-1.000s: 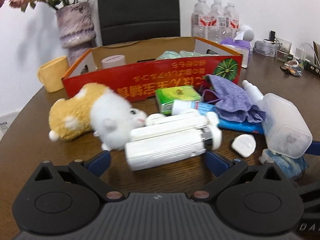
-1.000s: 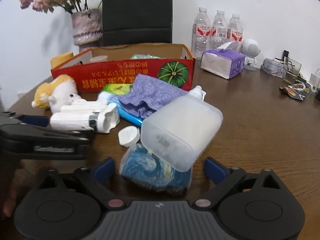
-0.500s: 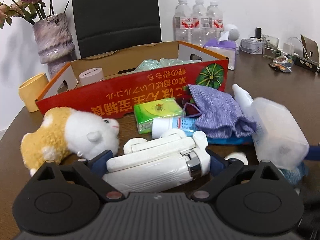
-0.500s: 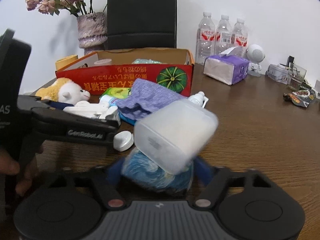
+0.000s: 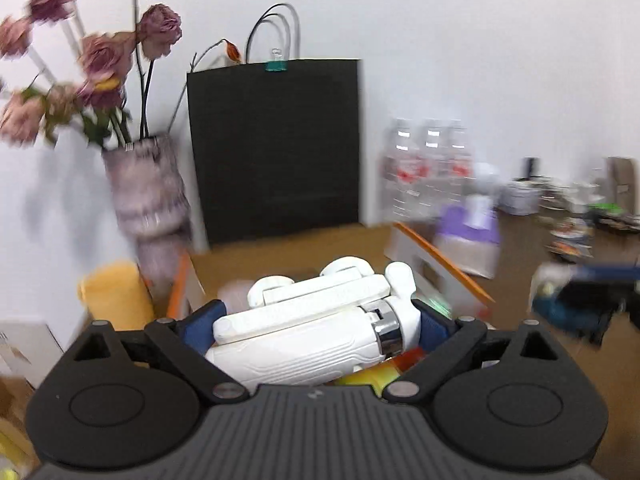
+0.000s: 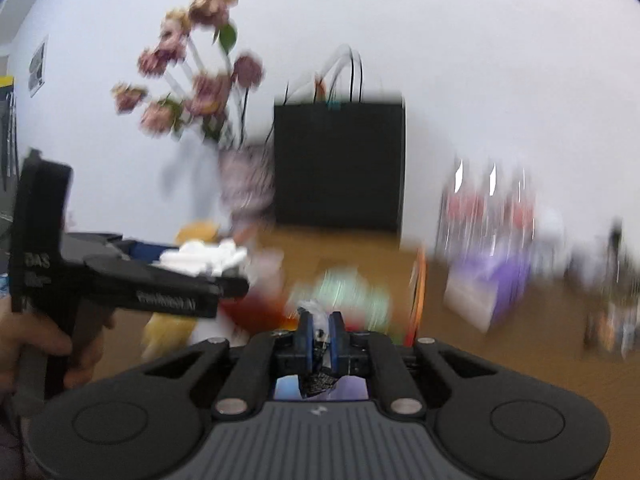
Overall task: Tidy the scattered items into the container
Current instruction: 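Carry the white cylindrical device into the box with the left tool while the right tool carries the blue pouch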
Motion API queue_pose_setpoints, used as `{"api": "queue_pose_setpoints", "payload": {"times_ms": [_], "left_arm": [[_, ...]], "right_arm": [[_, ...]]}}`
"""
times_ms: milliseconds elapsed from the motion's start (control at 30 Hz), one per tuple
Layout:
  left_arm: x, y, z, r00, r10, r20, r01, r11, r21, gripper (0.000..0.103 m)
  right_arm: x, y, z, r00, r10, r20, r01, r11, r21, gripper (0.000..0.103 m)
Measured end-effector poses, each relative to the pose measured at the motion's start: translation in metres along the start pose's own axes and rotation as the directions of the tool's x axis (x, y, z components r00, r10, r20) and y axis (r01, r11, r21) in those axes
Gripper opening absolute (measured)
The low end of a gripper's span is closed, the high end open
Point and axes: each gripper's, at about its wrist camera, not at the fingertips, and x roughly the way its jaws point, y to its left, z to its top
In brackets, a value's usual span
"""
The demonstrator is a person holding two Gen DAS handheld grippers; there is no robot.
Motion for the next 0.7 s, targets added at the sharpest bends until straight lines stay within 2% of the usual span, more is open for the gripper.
{"api": "queue_pose_setpoints", "payload": {"times_ms": [33,100,167,200,233,267,333,367,400,433,467,533,600,700], "left_arm": [[0.025,0.003,0.015,1.0,0.01,-0.015,-0.01,1.0,0.011,0.097],[0.083,0.012,0.038,0.995,-0.01,-0.098,0.005,0.999,-0.052,0.098],[0.137,0.022,0.05,0.986,-0.016,-0.165,-0.007,0.99,-0.14,0.098],[0.161,0.029,0.052,0.982,-0.01,-0.187,-0.025,0.983,-0.182,0.098],[0.178,0.034,0.051,0.977,-0.007,-0.211,-0.038,0.977,-0.21,0.098],[0.192,0.038,0.049,0.97,-0.005,-0.244,-0.053,0.972,-0.229,0.098],[0.205,0.043,0.043,0.95,0.008,-0.313,-0.091,0.964,-0.252,0.1],[0.207,0.044,0.04,0.945,0.008,-0.326,-0.095,0.963,-0.251,0.1],[0.203,0.043,0.038,0.951,0.008,-0.308,-0.084,0.968,-0.236,0.103],[0.196,0.04,0.039,0.96,0.014,-0.279,-0.076,0.974,-0.212,0.103],[0.189,0.038,0.041,0.966,0.028,-0.256,-0.078,0.979,-0.188,0.103],[0.175,0.034,0.048,0.972,0.045,-0.229,-0.083,0.984,-0.156,0.103],[0.159,0.032,0.055,0.972,0.054,-0.227,-0.09,0.984,-0.152,0.103],[0.125,0.032,0.061,0.973,0.068,-0.222,-0.108,0.98,-0.17,0.103]], "right_arm": [[0.025,-0.009,0.016,1.0,-0.02,-0.01,0.02,1.0,-0.017,0.007],[0.098,-0.022,0.044,0.997,-0.053,-0.059,0.053,0.999,-0.012,0.007],[0.172,-0.043,0.06,0.987,-0.041,-0.158,0.049,0.998,0.042,0.01],[0.2,-0.054,0.062,0.984,0.003,-0.177,0.016,0.995,0.103,0.015],[0.22,-0.063,0.062,0.982,0.046,-0.181,-0.019,0.988,0.152,0.024],[0.234,-0.067,0.061,0.978,0.044,-0.204,-0.009,0.985,0.174,0.044],[0.262,-0.077,0.058,0.967,0.042,-0.249,0.013,0.977,0.215,0.061],[0.273,-0.08,0.056,0.963,0.038,-0.268,0.025,0.974,0.226,0.06],[0.273,-0.079,0.057,0.962,0.017,-0.271,0.04,0.978,0.203,0.061],[0.272,-0.077,0.057,0.962,-0.004,-0.273,0.055,0.982,0.179,0.068],[0.271,-0.075,0.058,0.961,-0.023,-0.275,0.069,0.985,0.156,0.079],[0.262,-0.069,0.06,0.959,-0.052,-0.278,0.089,0.988,0.123,0.09],[0.253,-0.063,0.064,0.955,-0.078,-0.287,0.11,0.989,0.1,0.089],[0.227,-0.059,0.07,0.954,-0.073,-0.292,0.111,0.987,0.117,0.09]]}}
